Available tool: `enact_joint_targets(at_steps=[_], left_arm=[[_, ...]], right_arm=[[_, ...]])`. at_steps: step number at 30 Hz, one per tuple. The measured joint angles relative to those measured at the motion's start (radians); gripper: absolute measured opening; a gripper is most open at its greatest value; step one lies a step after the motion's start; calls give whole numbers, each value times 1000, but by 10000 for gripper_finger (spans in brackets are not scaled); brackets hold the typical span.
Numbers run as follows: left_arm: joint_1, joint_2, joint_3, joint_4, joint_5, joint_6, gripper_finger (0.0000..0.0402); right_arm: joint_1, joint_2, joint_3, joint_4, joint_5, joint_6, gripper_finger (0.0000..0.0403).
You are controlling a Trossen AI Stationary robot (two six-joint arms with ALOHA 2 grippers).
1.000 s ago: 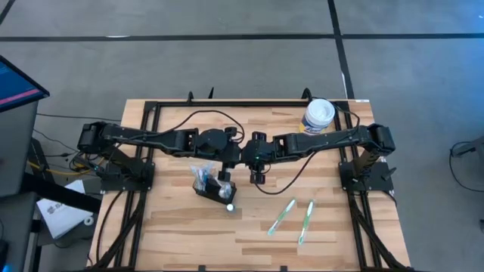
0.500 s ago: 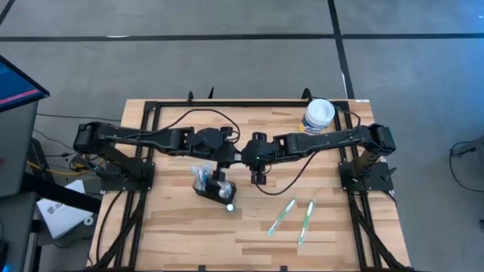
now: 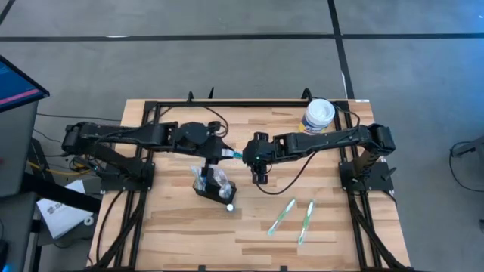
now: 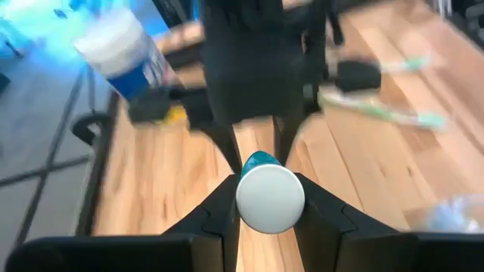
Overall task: Pick & Place toothbrushing station
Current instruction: Put the top blue mouthwash into the middle compartment of the wire organizer
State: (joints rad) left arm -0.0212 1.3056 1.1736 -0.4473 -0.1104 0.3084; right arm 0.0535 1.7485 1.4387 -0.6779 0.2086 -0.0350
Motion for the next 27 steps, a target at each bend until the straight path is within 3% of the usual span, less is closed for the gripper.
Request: enact_joint_targets(at_steps=[16, 27], left_arm=[[-30, -225, 10, -224, -22, -133, 84], [-96, -195, 98, -437, -44, -244, 84]], right_arm=[[-11, 0, 0, -7, 2, 13, 128], [-11, 0, 0, -29, 2, 32, 128]])
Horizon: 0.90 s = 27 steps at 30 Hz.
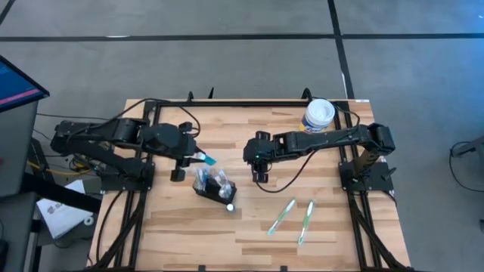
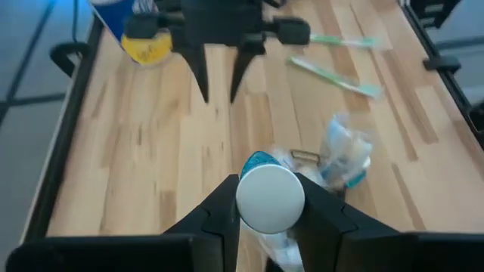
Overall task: Pick & Place toothbrushing station
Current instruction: Put the top blue mouthwash into the middle compartment of the wire organizer
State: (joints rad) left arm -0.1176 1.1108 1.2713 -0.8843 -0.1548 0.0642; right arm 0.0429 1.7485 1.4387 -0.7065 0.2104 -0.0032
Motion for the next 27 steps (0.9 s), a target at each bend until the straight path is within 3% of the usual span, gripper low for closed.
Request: enact_joint_targets(at_steps=[8, 18, 27], left_arm=[[-38, 114, 140, -170, 4, -60, 84], [-101, 337, 403, -395, 15, -87, 84], [-142, 404, 432, -422, 23, -98, 84]], right_arm=[[1, 0, 0, -19, 0, 7, 129], [0, 0, 0, -39, 0, 23, 129], [2, 0, 0, -94, -2, 81, 129]])
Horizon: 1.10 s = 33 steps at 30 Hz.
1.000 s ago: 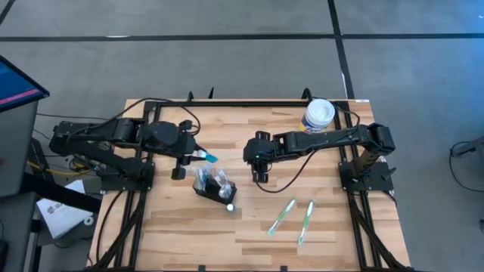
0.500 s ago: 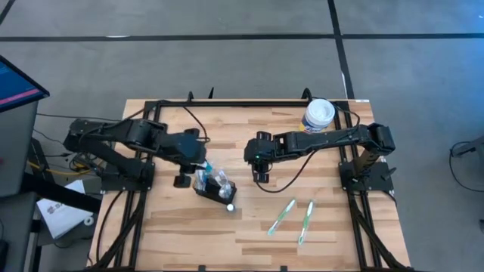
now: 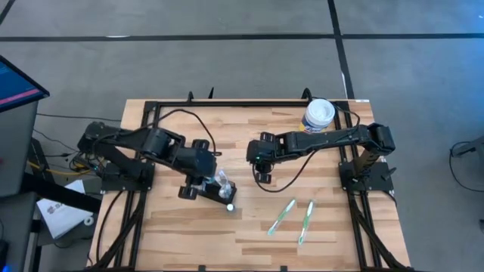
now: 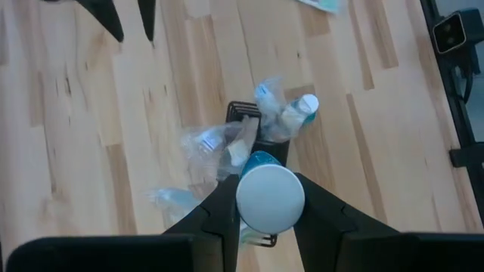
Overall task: Pick & Place toothbrushing station
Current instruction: Put the top blue mouthwash into the middle compartment of the wire organizer
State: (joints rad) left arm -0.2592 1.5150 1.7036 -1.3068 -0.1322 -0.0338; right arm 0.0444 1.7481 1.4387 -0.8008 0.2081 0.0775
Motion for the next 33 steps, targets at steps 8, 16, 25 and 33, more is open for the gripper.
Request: enact_joint_targets(at_steps=[8, 16, 25, 33], left_arm=[[-6, -3, -17, 1, -1, -17, 84], [-39, 3, -73, 9, 0, -27, 84], [-61, 4, -180, 84, -2, 33, 84], [-61, 4, -242, 125, -1, 154, 84]], right_arm=[[0, 0, 0, -12, 0, 2, 129], [1, 0, 0, -15, 0, 2, 129], [1, 0, 0, -18, 0, 2, 129], [1, 0, 0, -23, 0, 2, 129]])
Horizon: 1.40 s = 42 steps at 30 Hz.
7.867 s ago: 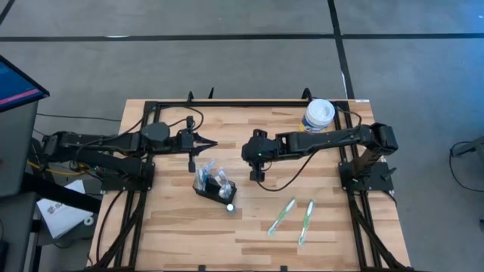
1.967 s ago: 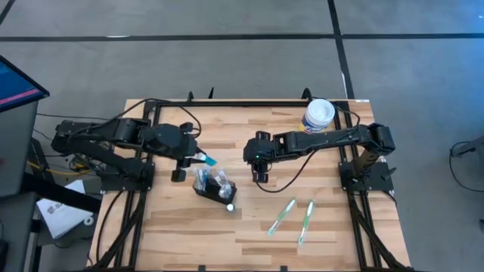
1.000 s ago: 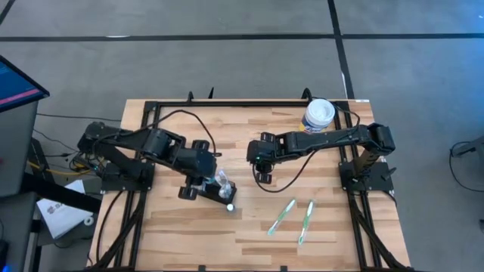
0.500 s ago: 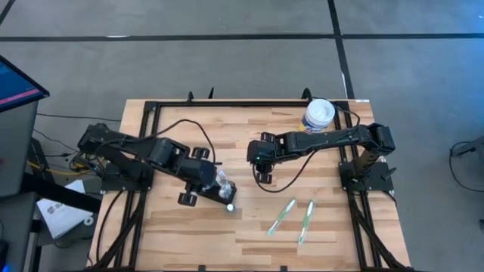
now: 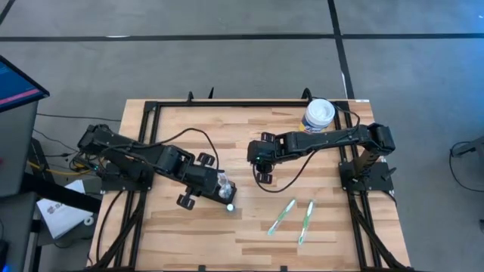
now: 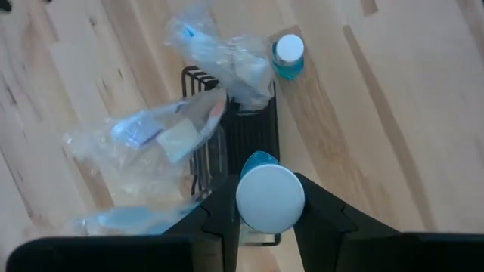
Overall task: Pick & Place toothbrushing station
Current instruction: Put the top blue mouthwash into the middle compartment of the wire organizer
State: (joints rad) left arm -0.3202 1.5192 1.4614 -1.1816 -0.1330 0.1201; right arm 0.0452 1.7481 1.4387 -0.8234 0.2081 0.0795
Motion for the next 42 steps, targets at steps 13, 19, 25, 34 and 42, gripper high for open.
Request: enact_joint_targets(at_steps=[13, 19, 25, 34, 42], left_arm=[[1, 0, -52, 49, 15, 214, 84], [16, 0, -52, 54, 36, 242, 84], [29, 0, -52, 56, 35, 246, 84], [56, 0, -52, 56, 65, 251, 84], [81, 0, -92, 86, 83, 280, 84]], right_arm=[[0, 0, 0, 0, 0, 2, 129], [0, 0, 0, -7, -1, 12, 129], [1, 0, 0, -8, -1, 11, 129], [1, 0, 0, -9, -1, 11, 129], [1, 0, 0, -11, -1, 10, 129]])
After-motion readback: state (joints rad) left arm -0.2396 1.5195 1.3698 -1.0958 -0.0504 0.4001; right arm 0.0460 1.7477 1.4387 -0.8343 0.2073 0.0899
